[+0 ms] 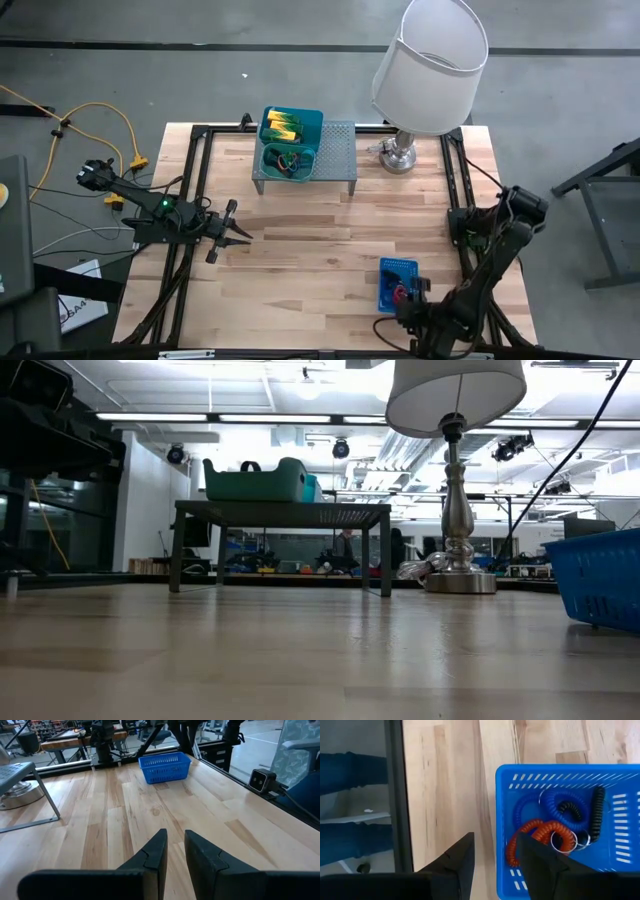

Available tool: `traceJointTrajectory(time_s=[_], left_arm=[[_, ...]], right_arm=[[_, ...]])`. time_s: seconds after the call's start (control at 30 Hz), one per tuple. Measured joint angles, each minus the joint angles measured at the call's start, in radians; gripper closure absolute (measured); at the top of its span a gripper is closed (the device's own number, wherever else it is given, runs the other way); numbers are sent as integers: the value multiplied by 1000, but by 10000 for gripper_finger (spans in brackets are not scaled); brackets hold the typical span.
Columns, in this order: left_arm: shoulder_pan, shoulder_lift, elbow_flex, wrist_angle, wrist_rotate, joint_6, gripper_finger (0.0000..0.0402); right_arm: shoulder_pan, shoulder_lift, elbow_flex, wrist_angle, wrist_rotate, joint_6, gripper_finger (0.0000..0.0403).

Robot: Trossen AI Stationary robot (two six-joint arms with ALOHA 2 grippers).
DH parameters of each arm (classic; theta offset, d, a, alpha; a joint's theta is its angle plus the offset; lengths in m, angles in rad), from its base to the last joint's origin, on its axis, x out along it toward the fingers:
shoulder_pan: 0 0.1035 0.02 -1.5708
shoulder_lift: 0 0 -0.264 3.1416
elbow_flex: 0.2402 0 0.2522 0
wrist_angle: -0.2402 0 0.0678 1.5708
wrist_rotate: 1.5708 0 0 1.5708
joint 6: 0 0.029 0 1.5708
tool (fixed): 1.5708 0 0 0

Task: Pick & Place Office Desk Supplies
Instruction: Put the blue bin with spring keychains on the shelf

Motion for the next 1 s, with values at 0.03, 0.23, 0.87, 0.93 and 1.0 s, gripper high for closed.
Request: traceJointTrajectory(time_s=[0.03, 0.23, 0.87, 0.93, 1.0], left_arm=[[0, 0, 0, 0, 0, 0, 341], [0, 0, 0, 0, 0, 0, 341], [0, 0, 0, 0, 0, 0, 341], [0, 0, 0, 1, 0, 0, 341], [0, 0, 0, 5, 0, 0, 341]], right_arm=[[-1, 6, 0, 0, -1, 2, 269], [-3, 47, 0, 10, -7, 18, 269], [-43, 119, -1, 37, -23, 5, 269], [-44, 119, -1, 38, -23, -5, 269], [-51, 126, -1, 42, -32, -6, 273]])
